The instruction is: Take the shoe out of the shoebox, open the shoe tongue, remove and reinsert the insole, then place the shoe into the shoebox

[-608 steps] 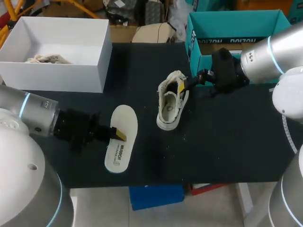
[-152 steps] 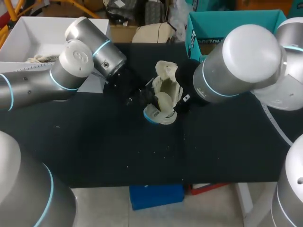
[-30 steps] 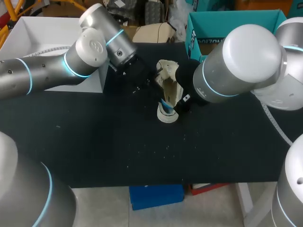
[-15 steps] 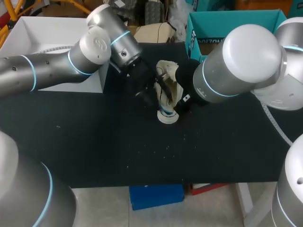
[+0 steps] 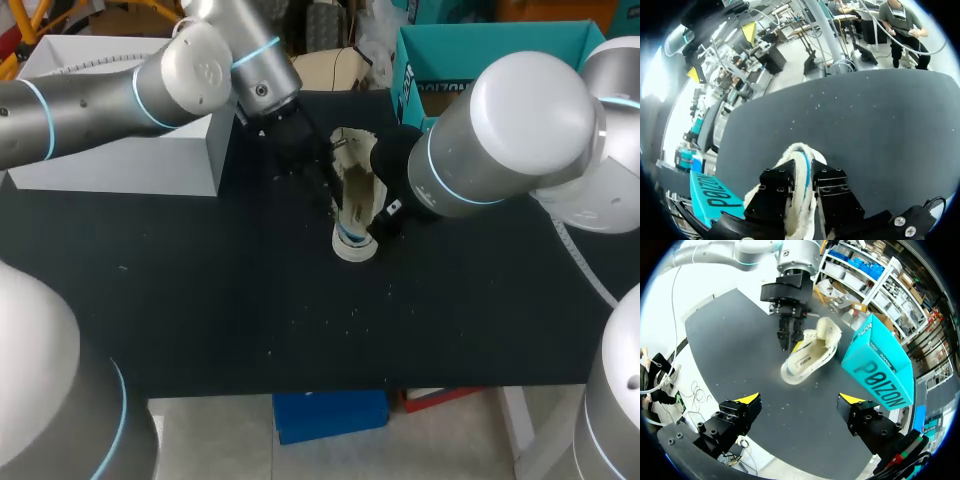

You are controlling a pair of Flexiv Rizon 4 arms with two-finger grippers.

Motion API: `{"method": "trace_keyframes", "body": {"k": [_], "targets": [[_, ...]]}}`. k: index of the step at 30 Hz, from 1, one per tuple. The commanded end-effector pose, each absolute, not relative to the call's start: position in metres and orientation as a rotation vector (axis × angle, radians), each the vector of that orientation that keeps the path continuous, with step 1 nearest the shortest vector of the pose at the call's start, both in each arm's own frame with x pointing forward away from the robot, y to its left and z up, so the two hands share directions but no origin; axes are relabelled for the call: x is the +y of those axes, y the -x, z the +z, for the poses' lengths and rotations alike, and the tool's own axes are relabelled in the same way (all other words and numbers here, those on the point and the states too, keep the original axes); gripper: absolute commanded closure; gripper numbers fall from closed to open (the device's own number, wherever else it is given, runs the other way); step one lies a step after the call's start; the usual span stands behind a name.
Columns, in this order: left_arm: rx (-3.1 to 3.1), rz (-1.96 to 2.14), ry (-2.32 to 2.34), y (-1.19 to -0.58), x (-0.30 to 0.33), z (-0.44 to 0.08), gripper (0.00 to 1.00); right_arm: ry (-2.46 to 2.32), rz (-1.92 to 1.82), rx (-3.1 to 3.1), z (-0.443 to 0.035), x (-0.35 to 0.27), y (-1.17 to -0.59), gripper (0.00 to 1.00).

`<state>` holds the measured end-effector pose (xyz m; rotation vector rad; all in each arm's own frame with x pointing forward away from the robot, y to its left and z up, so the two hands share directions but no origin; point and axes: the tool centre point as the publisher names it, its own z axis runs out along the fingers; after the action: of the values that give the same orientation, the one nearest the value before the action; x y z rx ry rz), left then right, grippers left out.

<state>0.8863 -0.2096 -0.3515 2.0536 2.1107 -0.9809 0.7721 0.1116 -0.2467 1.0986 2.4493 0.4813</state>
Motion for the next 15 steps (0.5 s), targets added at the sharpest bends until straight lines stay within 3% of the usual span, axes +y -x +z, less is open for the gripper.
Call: {"method": "trace_keyframes", "body": {"k": [1,15], "targets": [[2.181,-0.760,-2.107,-0.883,-0.216,-0.356,1.00,-1.099,0.485,2.450,-0.248,0.111,-0.772,0.00],[2.215,-0.677,-2.155,-0.893,-0.222,-0.381,1.00,-1.099,0.485,2.450,-0.248,0.111,-0.772,0.00]]}}
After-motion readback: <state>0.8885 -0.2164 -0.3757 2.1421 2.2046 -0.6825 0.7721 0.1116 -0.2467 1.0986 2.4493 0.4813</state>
